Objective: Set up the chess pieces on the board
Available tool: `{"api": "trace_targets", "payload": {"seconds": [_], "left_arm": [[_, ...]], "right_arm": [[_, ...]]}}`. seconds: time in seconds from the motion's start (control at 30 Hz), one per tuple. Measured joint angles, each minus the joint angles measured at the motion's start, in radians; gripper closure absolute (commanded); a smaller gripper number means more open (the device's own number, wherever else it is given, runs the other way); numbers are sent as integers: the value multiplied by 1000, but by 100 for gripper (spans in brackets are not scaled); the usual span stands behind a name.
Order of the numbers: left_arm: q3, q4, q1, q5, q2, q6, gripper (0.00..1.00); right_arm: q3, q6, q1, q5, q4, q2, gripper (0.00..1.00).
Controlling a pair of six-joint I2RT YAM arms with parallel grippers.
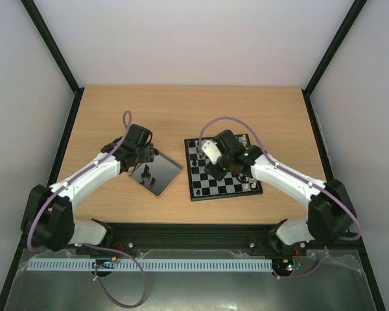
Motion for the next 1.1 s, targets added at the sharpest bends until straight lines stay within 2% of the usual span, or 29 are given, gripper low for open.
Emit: {"api": "trace_targets", "payload": {"seconds": [0.17,0.3,0.53,0.83,1.1], "left_arm": [[52,-58,0,61,103,-1,33],[90,-77,0,91,185,-5,45],[172,-70,0,102,323,-93,59],[231,-6,1,86,451,-233,64],[259,24,9,71,523,-286,69]], "right_arm": [[-115,20,-67,-12,18,-135,54],[-166,41,-158,-23,52,-209,54],[-204,45,-169,-28,73,-276,53],[-212,42,-169,-40,81,-304,53],[-219,34,-169,-47,83,-313,53]]}}
